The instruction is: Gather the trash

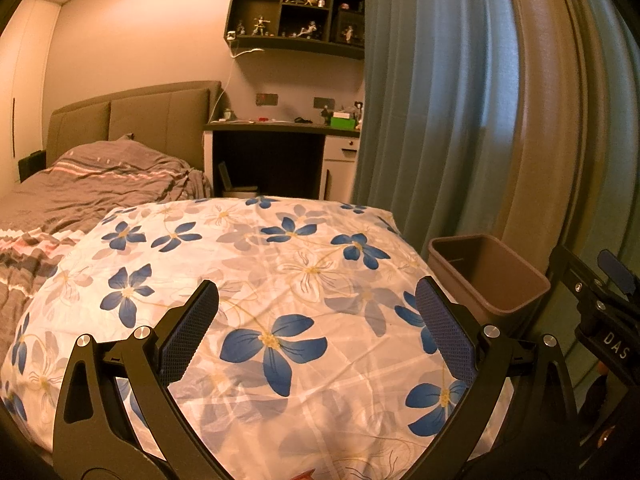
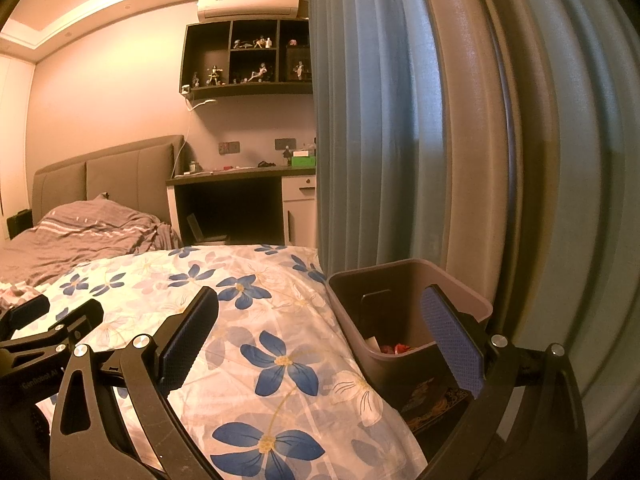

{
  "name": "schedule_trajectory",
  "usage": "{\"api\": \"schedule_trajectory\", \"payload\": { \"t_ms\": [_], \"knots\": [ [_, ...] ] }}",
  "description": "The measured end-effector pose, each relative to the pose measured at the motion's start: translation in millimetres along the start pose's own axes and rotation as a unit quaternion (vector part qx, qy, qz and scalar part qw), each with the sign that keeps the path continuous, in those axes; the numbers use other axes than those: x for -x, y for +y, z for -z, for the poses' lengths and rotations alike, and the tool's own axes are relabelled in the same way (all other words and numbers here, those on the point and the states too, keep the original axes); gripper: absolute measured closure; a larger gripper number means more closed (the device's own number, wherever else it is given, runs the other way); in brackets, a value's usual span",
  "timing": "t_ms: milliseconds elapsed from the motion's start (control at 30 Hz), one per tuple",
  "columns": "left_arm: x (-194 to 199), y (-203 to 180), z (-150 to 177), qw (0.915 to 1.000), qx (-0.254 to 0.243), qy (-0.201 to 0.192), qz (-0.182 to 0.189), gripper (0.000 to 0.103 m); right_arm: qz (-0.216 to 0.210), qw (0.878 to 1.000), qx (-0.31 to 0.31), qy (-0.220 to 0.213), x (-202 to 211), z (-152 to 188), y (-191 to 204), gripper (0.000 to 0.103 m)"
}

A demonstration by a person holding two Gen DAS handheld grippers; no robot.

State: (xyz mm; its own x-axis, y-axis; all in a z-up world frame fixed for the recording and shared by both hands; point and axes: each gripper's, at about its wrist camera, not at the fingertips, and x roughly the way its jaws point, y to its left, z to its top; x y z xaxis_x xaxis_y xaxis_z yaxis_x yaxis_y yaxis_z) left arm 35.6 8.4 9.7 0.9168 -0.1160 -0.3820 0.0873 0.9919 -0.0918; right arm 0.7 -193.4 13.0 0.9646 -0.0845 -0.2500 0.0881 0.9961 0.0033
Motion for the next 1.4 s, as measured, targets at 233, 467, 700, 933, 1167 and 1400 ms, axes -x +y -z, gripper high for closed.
{"api": "schedule_trajectory", "payload": {
  "t_ms": [233,467,700,933,1167,1400],
  "knots": [
    [0.4,0.2,0.1,1.0,0.0,0.0,0.0,0.006,0.0,1.0,-0.001,-0.001,-0.4,0.2,-1.1,0.006],
    [0.7,-0.1,0.1,1.0,0.0,0.0,0.0,0.006,0.0,1.0,-0.001,0.0,-1.2,0.7,-1.5,0.006],
    [0.2,-0.8,0.1,1.0,0.0,0.0,0.0,0.006,0.0,1.0,-0.001,0.0,-1.2,0.9,-2.4,0.006],
    [0.5,-1.5,0.2,1.0,0.0,0.0,0.0,0.006,0.0,1.0,-0.001,0.001,-1.3,1.0,-3.2,0.006],
    [0.5,-1.9,0.1,1.0,-0.001,0.0,0.0,0.006,0.0,1.0,-0.001,0.001,-1.5,1.0,-3.5,0.006],
    [1.5,-2.7,4.2,1.0,-0.003,0.001,0.005,0.006,0.001,1.0,-0.001,0.0,-1.2,0.9,-3.6,0.006]
  ]
}}
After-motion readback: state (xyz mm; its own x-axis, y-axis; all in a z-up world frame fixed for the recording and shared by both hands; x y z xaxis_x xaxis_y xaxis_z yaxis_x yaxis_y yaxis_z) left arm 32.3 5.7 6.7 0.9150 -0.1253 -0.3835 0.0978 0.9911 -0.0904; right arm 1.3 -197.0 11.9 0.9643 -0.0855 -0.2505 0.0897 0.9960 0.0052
